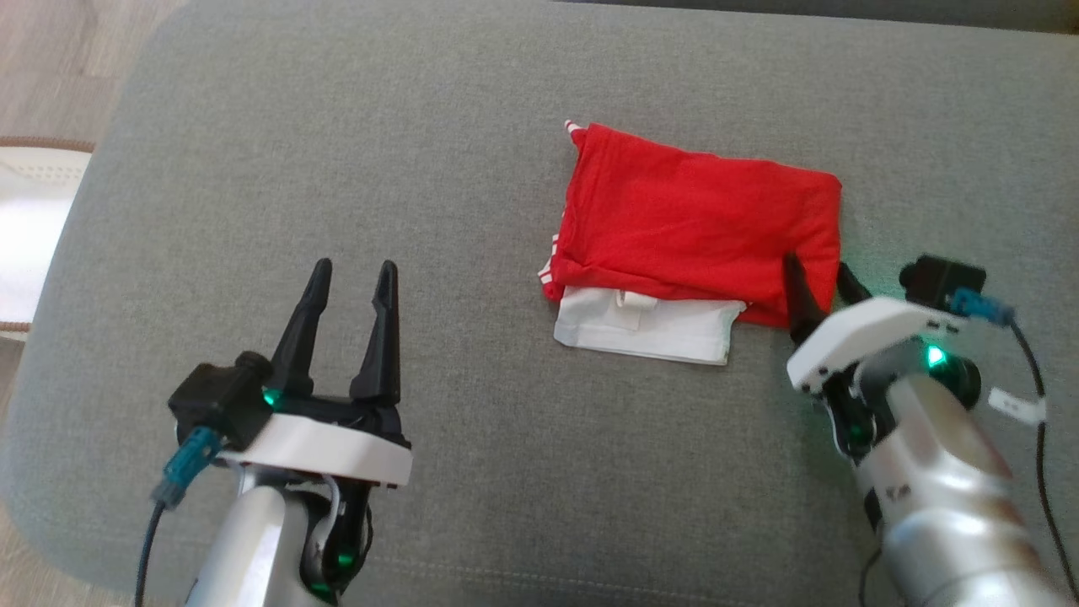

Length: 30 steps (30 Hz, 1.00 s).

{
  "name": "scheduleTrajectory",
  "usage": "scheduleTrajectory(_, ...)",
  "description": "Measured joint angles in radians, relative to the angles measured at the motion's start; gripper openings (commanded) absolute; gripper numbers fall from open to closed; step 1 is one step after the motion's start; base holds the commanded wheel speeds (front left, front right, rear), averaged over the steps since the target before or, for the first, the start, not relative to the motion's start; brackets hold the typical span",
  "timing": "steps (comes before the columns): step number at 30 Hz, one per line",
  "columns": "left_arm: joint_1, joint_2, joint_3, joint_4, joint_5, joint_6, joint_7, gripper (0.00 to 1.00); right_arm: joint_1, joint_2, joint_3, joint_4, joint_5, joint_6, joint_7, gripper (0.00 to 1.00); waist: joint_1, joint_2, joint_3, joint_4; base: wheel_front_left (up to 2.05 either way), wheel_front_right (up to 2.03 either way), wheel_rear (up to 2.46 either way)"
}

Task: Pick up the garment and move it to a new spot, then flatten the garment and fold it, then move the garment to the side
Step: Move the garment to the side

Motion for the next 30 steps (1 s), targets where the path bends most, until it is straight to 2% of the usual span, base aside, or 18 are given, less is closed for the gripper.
scheduleTrajectory(5, -0.01, 0.0, -0.007, 0.0, 0.0, 0.001, 0.0, 1.0, -0.086, -0.008, 0.09, 0.099, 0.067, 0.0, -0.001, 1.0, 0.0, 0.0, 0.007, -0.002, 0.0, 0.0, 0.0)
scheduleTrajectory(6, -0.014, 0.0, -0.007, 0.0, 0.0, 0.001, 0.0, 1.0, -0.095, -0.01, 0.113, 0.113, 0.075, 0.0, -0.001, 0.46, 0.0, 0.0, 0.006, -0.005, 0.0, 0.0, 0.0)
scheduleTrajectory(7, -0.014, 0.0, -0.007, 0.0, 0.0, 0.001, 0.0, 1.0, -0.095, -0.01, 0.113, 0.113, 0.075, 0.0, -0.001, 0.0, 0.0, 0.0, 0.006, -0.005, 0.0, 0.0, 0.0)
scheduleTrajectory(12, -0.016, 0.0, -0.006, 0.001, 0.0, 0.001, 0.0, 1.0, -0.111, -0.013, 0.218, 0.165, 0.025, 0.0, -0.061, 0.0, 0.0, 0.0, -0.004, -0.031, 0.0, 0.0, 0.0)
scheduleTrajectory(19, -0.015, 0.0, 0.003, -0.002, 0.004, -0.001, 0.0, 1.0, -0.193, -0.025, 0.284, 0.228, -0.231, 0.0, -0.142, 0.0, 0.0, 0.0, -0.023, -0.104, 0.0, 0.0, 0.0)
scheduleTrajectory(24, -0.015, 0.0, -0.016, -0.017, 0.011, -0.005, 0.0, 1.0, -0.248, -0.114, 0.344, 0.204, -0.363, 0.0, -0.15, 0.0, 0.0, 0.0, -0.028, -0.173, 0.0, 0.0, 0.0)
scheduleTrajectory(30, -0.018, 0.0, -0.055, -0.029, 0.011, -0.005, 0.0, 1.0, -0.28, -0.238, 0.416, 0.156, -0.392, 0.0, -0.121, 0.0, 0.0, 0.0, -0.013, -0.253, 0.0, 0.0, 0.0)
